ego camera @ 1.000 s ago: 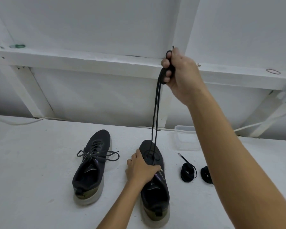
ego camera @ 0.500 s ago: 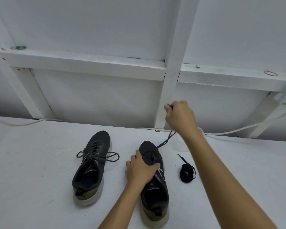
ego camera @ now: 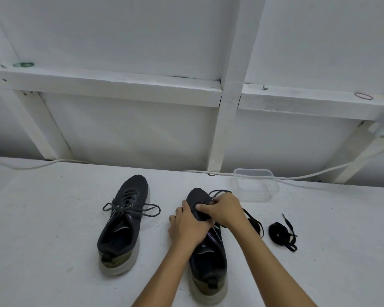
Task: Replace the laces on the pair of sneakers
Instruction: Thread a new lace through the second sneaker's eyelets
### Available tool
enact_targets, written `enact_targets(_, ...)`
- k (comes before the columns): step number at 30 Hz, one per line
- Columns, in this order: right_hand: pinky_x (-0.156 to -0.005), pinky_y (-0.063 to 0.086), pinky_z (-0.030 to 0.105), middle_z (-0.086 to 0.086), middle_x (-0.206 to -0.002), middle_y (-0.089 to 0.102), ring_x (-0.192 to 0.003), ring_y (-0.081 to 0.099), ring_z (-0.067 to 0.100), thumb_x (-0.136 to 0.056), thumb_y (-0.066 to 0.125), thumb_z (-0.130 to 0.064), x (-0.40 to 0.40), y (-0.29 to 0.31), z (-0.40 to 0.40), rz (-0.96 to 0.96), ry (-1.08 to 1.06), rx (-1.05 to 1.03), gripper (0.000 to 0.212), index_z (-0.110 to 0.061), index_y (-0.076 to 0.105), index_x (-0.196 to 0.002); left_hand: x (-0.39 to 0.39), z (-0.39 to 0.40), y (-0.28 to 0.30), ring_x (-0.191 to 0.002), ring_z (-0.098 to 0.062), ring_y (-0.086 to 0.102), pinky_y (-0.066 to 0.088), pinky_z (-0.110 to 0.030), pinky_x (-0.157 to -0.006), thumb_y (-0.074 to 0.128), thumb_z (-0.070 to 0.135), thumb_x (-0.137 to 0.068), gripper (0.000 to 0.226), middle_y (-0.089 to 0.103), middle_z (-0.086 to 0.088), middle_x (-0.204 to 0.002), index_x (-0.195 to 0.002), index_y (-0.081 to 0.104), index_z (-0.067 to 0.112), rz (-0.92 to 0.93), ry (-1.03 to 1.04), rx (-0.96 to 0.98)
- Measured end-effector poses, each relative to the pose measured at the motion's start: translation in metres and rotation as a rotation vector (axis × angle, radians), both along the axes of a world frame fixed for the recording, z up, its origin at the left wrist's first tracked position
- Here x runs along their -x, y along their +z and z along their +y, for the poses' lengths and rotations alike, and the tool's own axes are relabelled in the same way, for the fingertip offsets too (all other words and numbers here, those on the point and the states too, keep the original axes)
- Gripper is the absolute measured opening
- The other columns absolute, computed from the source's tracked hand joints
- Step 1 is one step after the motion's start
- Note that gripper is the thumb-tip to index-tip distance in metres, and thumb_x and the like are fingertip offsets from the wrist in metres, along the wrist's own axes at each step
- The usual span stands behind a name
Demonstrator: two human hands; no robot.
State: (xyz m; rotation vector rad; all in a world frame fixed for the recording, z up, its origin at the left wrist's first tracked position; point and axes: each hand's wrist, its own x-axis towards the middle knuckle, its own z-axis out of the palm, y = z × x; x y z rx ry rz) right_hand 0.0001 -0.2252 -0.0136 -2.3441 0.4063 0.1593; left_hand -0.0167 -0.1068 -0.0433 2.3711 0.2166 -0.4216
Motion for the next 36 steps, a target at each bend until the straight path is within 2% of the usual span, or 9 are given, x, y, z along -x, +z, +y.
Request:
enact_targets(6,-0.053,0.036,0.013,-0.016,-0.058,0.058,-0.057,0.053,-0.001,-0.082,0.078,-0.024,0.002,-0.011,0.008,-0.105,0.001,-0.13,0.037,-0.025,0.055,-0.054,0.0,0.001,0.001,-0.136,-0.031,0.033,0.042,-0.044,-0.105,0.066,0.059,-0.077,0.105,0.036,-0.003,-0.153,-0.158,0.013,0.019,0.007,0.0,0.002)
enact_targets(13,-0.053,0.036,0.019,-0.012,-0.052,0.043,-0.052,0.04,0.007,-0.091,0.069,-0.021,0.009,-0.007,-0.002,-0.178,0.023,-0.367,0.038,-0.015,0.049,-0.06,-0.001,0.0,0.004,-0.131,-0.032,0.037,0.044,-0.044,-0.102,0.068,0.055,-0.076,0.091,0.044,-0.004,-0.143,-0.151,0.027,0.022,0.037,0.002,0.012)
enact_targets(19,-0.058,0.039,0.026,-0.005,-0.058,0.046,-0.055,0.042,0.01,-0.092,0.067,-0.026,0.005,0.009,-0.008,-0.216,0.079,-0.319,0.032,-0.003,0.057,-0.072,-0.002,0.002,0.001,-0.136,-0.032,0.032,0.042,-0.045,-0.104,0.067,0.055,-0.08,0.1,0.036,-0.003,-0.15,-0.158,0.012,0.023,0.046,-0.031,-0.029)
enact_targets(22,-0.054,0.038,0.023,-0.01,-0.053,0.048,-0.05,0.042,0.008,-0.091,0.069,-0.026,0.006,0.014,-0.01,-0.146,0.086,-0.311,0.033,-0.015,0.055,-0.064,-0.002,0.004,0.0,-0.139,-0.031,0.03,0.039,-0.045,-0.104,0.067,0.06,-0.08,0.106,0.03,-0.002,-0.155,-0.159,0.007,0.023,0.041,-0.042,-0.035)
enact_targets(25,-0.044,0.033,0.013,-0.015,-0.046,0.044,-0.041,0.038,0.002,-0.088,0.072,-0.024,0.003,0.029,-0.015,-0.082,0.147,-0.269,0.037,-0.021,0.05,-0.059,0.0,0.004,0.0,-0.141,-0.03,0.027,0.035,-0.045,-0.105,0.065,0.065,-0.08,0.101,0.024,-0.001,-0.159,-0.159,0.011,0.032,-0.073,-0.051,-0.063)
enact_targets(27,-0.043,0.032,0.011,-0.016,-0.048,0.046,-0.042,0.039,0.001,-0.087,0.074,-0.025,0.001,0.04,-0.019,-0.091,0.165,-0.265,0.035,-0.021,0.053,-0.059,0.0,0.003,0.002,-0.137,-0.026,0.028,0.036,-0.043,-0.101,0.063,0.059,-0.086,0.072,0.029,0.004,-0.157,-0.15,0.036,0.04,-0.275,-0.101,-0.095)
enact_targets(29,-0.044,0.032,0.012,-0.015,-0.051,0.046,-0.044,0.038,0.002,-0.088,0.074,-0.028,-0.001,0.044,-0.022,-0.149,0.115,-0.297,0.035,-0.022,0.054,-0.059,-0.003,0.003,0.005,-0.13,-0.02,0.035,0.037,-0.039,-0.096,0.061,0.05,-0.092,0.037,0.043,0.01,-0.146,-0.127,0.064,0.036,-0.384,-0.139,-0.065)
enact_targets(32,-0.059,0.041,0.023,-0.005,-0.07,0.061,-0.064,0.056,0.01,-0.092,0.07,-0.031,-0.004,0.044,-0.025,-0.287,-0.05,-0.152,0.013,-0.02,0.067,-0.087,-0.013,0.008,0.005,-0.116,-0.019,0.049,0.044,-0.036,-0.094,0.065,0.045,-0.092,0.026,0.061,0.009,-0.121,-0.096,0.074,0.021,-0.349,-0.116,0.101)
enact_targets(36,-0.085,0.045,0.035,0.014,-0.113,0.066,-0.113,0.059,0.032,-0.097,0.064,-0.033,0.0,0.021,-0.028,-0.202,-0.036,0.266,0.045,0.0,0.056,-0.128,-0.023,0.023,0.011,-0.069,-0.008,0.057,0.04,-0.017,-0.059,0.07,0.042,-0.089,0.031,0.064,0.01,-0.066,-0.07,0.069,0.018,-0.303,0.021,0.36)
